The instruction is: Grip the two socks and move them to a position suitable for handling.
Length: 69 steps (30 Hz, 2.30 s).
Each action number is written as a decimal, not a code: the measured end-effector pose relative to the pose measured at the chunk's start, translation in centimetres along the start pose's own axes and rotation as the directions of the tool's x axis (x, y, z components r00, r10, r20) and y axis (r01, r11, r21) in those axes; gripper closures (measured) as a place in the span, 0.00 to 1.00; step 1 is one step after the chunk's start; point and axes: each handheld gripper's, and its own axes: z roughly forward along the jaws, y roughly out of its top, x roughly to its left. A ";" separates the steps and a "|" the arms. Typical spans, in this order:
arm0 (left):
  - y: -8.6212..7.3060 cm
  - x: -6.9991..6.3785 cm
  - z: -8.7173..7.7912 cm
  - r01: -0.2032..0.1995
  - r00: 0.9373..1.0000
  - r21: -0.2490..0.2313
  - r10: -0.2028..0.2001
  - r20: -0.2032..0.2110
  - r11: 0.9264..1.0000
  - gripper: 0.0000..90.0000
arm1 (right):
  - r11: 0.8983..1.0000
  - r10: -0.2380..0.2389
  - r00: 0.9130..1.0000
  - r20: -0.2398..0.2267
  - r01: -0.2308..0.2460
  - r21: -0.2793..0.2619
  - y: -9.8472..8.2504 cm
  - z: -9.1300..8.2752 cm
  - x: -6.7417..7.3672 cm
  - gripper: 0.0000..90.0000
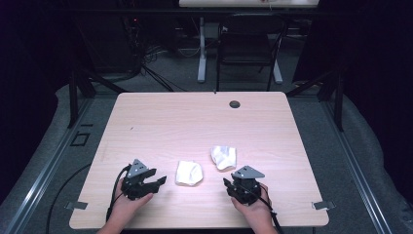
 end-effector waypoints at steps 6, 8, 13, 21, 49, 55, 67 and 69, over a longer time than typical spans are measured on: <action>0.0 -0.2 -0.1 -0.007 1.000 0.006 0.007 -0.002 1.000 0.51 | 1.000 -0.012 1.000 0.005 0.012 0.003 0.1 -0.1 0.2 0.71; 0.1 -0.3 -0.1 -0.014 1.000 0.011 0.014 -0.010 1.000 0.51 | 1.000 -0.011 1.000 0.003 0.011 0.003 0.1 -0.1 0.2 0.71; 0.5 -1.0 0.1 -0.015 1.000 0.009 0.015 0.013 1.000 0.52 | 1.000 -0.001 1.000 -0.005 0.001 -0.001 0.1 0.0 -0.1 0.72; 3.0 -3.9 2.2 -0.071 0.997 0.013 0.070 0.038 0.997 0.55 | 1.000 0.000 1.000 -0.005 0.000 -0.010 0.3 -0.3 -0.3 0.72; 4.8 -6.5 7.2 -0.089 0.993 0.083 0.082 0.081 0.993 0.96 | 0.998 0.060 0.998 -0.025 -0.060 -0.019 0.2 -0.2 -1.1 0.72; 5.2 -6.5 6.1 -0.080 0.991 0.048 0.074 0.115 0.996 0.97 | 0.998 0.052 0.998 -0.032 -0.053 -0.017 0.3 0.2 -0.7 0.76; 5.7 -4.9 4.2 -0.031 0.988 0.005 0.030 0.154 1.000 0.98 | 0.998 -0.024 0.990 -0.140 0.032 0.050 2.2 3.2 2.2 0.99; 5.7 -4.8 4.1 -0.030 0.988 0.003 0.029 0.152 1.000 0.98 | 0.996 -0.062 0.987 -0.146 0.071 0.059 2.5 4.0 3.1 1.00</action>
